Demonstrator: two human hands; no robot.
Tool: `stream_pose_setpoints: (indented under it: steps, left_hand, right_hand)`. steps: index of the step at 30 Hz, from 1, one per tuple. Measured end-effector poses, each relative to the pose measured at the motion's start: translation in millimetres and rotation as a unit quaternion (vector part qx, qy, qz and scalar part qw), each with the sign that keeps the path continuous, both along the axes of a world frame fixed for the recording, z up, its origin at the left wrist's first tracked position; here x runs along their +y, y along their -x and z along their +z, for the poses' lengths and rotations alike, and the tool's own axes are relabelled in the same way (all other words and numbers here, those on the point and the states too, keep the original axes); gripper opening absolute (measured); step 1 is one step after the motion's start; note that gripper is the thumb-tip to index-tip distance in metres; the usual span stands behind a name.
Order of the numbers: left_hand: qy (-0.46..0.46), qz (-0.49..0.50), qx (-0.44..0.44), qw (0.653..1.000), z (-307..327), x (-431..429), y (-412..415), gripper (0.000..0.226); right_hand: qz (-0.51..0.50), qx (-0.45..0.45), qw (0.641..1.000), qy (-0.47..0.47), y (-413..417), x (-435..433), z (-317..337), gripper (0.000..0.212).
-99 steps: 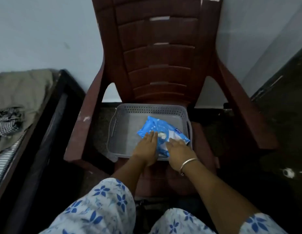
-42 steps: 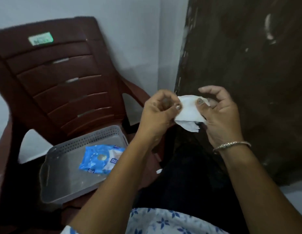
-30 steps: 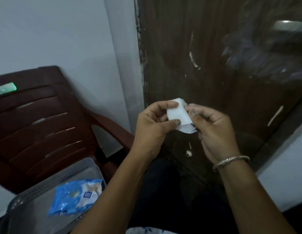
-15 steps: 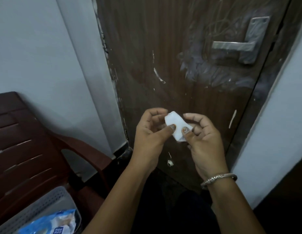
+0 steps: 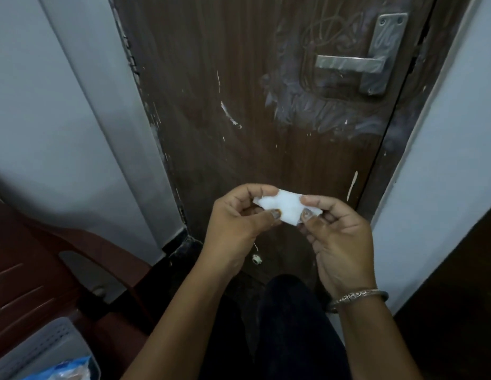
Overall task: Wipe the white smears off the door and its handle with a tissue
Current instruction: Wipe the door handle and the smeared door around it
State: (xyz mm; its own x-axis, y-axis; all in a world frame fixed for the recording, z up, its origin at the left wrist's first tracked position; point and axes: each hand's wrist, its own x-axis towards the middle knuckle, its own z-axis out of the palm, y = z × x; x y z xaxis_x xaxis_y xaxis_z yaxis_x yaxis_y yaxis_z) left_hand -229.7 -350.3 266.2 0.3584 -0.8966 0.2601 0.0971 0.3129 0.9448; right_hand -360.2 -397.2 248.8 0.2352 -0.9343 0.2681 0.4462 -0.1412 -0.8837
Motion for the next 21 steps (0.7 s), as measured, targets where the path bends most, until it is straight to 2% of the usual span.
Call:
stream_pose_setpoints:
  steps: [2, 5, 10, 16, 18, 21]
  left_hand:
    - [-0.001, -0.003, 0.029, 1.0, -4.1, -3.9, 2.4, 0.036]
    - [-0.015, -0.013, 0.083, 0.996, -10.7, -8.3, 7.2, 0.035]
    - [-0.032, 0.012, 0.143, 0.989, -17.6, -15.1, 12.9, 0.025]
    - [-0.014, 0.043, 0.058, 0.997, -18.9, -15.1, 9.5, 0.033]
    - [-0.018, 0.061, 0.021, 0.998, -19.9, -14.1, 8.5, 0.034]
    - [-0.02, 0.086, -0.023, 0.996, -20.4, -13.2, 7.1, 0.033]
  right_hand:
    - [0.012, -0.05, 0.998, -0.04, -1.5, -3.6, -3.3, 0.035]
    - [0.082, -0.098, 0.986, -0.104, -3.1, -8.5, -9.4, 0.041]
    - [0.071, -0.067, 0.99, -0.1, -5.3, -15.8, -14.6, 0.033]
    - [-0.028, 0.045, 0.998, -0.035, -12.1, -19.6, -16.7, 0.034]
    - [-0.008, 0.032, 0.999, -0.036, -15.0, -16.8, -19.7, 0.032]
    - [0.058, -0.042, 0.995, -0.067, -16.7, -14.0, -22.9, 0.031]
